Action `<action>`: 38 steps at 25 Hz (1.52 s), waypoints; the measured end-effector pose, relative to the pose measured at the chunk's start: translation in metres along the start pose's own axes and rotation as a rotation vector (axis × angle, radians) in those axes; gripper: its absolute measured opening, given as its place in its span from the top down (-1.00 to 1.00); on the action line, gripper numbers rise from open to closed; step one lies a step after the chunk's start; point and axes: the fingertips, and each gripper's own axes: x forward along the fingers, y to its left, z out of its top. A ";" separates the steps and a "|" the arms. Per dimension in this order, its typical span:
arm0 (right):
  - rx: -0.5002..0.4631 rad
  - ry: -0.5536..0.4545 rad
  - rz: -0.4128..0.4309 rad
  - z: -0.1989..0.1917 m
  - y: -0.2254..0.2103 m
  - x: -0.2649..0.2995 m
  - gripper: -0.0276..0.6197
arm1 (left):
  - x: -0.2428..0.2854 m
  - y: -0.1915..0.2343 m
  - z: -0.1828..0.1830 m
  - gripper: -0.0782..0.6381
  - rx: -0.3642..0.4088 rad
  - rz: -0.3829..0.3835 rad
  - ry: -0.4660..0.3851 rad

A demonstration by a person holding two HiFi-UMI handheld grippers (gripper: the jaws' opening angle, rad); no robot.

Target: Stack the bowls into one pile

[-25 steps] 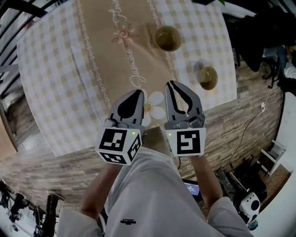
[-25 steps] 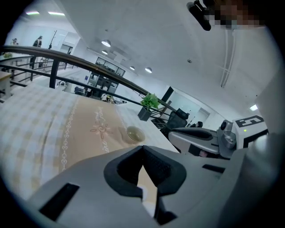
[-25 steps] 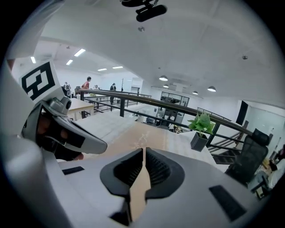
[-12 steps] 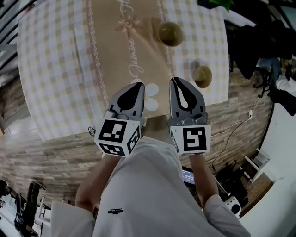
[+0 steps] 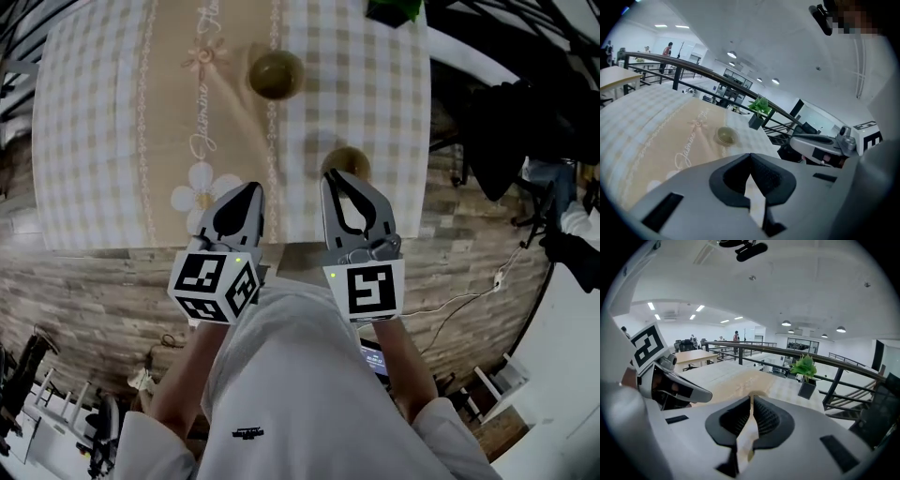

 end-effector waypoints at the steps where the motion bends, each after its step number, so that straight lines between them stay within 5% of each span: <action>1: 0.010 0.007 0.008 -0.006 -0.014 -0.013 0.79 | 0.003 -0.016 -0.004 0.73 -0.007 0.013 -0.006; 11: 0.051 0.151 0.025 -0.088 -0.104 -0.051 0.79 | 0.043 -0.091 -0.031 0.73 -0.004 0.079 -0.025; 26: 0.149 0.312 0.003 -0.180 -0.110 -0.006 0.79 | 0.096 -0.070 -0.076 0.73 -0.034 0.106 0.048; 38: 0.337 0.386 -0.016 -0.230 -0.113 0.009 0.79 | 0.120 -0.054 -0.102 0.73 -0.049 0.107 0.103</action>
